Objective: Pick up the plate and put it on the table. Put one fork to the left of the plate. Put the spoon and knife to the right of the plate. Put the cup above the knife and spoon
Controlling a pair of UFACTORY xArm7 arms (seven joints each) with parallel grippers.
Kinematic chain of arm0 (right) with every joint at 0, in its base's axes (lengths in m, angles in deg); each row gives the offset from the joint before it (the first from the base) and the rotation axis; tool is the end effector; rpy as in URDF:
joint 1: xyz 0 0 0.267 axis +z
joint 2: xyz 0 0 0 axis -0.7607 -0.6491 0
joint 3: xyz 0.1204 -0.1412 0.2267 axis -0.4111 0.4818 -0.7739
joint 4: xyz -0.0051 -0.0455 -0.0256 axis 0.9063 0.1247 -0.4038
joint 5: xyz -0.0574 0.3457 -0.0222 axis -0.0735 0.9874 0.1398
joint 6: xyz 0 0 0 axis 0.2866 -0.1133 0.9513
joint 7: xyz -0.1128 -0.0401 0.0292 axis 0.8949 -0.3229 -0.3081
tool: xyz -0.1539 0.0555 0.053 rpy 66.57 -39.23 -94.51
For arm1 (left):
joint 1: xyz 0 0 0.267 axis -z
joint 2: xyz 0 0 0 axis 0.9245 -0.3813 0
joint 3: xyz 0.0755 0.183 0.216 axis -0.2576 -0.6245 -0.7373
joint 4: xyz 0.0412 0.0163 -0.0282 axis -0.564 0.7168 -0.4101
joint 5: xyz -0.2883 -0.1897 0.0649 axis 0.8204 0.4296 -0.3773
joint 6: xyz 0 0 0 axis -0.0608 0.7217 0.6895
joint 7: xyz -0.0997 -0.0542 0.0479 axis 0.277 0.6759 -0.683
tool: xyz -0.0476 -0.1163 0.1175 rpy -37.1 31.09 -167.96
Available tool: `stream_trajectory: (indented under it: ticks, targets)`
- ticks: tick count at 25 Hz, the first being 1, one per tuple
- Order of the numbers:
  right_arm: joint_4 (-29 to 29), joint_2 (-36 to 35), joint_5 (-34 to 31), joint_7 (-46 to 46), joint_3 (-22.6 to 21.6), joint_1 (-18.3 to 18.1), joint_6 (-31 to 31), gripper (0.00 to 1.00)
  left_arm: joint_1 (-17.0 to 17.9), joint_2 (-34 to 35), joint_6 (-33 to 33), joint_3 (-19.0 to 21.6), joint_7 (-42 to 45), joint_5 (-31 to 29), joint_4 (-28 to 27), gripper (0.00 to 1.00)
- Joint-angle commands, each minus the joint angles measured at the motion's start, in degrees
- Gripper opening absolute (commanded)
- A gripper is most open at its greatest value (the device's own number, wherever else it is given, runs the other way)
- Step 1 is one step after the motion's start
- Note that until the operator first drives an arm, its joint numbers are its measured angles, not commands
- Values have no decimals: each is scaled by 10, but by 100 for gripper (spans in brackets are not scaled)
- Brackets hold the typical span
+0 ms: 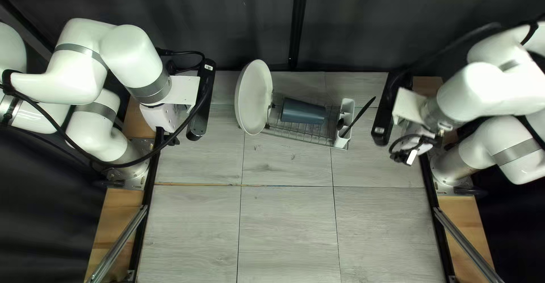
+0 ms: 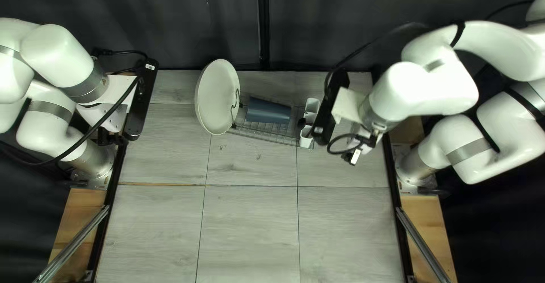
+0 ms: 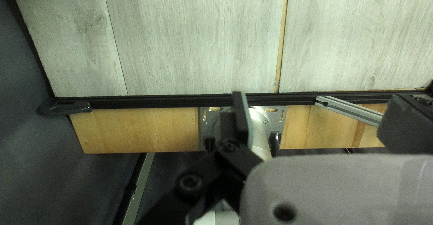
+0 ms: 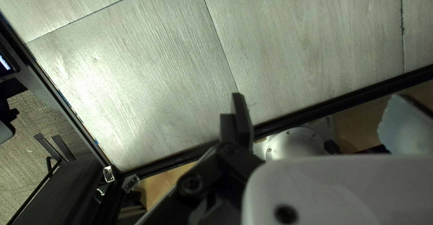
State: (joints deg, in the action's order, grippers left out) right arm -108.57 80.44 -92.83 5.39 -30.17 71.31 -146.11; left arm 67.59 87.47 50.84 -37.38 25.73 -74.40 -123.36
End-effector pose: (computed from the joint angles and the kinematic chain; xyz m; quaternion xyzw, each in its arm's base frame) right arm 0.2844 0.0223 0.2890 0.9828 -0.1799 0.0281 0.0299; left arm 0.2483 -0.0001 0.3196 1.0000 0.0001 -0.0005 0.0001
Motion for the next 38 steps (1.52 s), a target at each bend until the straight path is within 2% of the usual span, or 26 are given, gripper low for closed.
stream_trajectory:
  ticks: [1,2,5,8,16,28,38]
  targets:
    - [0,0,0,0,0,0,0,100,0,0,0,0,0,0,0,100]
    - [8,5,-13,11,1,-1,2,100,0,0,0,0,0,0,0,100]
    - [33,32,-61,112,91,-34,24,100,0,0,0,0,0,0,0,100]
    - [30,34,-81,177,144,-42,35,100,0,0,0,0,0,0,0,100]
    - [40,54,-111,302,238,-48,72,100,0,0,0,0,0,0,0,100]
    - [45,35,-116,383,335,-29,132,100,0,0,0,0,0,0,0,100]
    - [78,26,-113,360,335,-25,163,100,0,0,0,0,0,0,0,100]
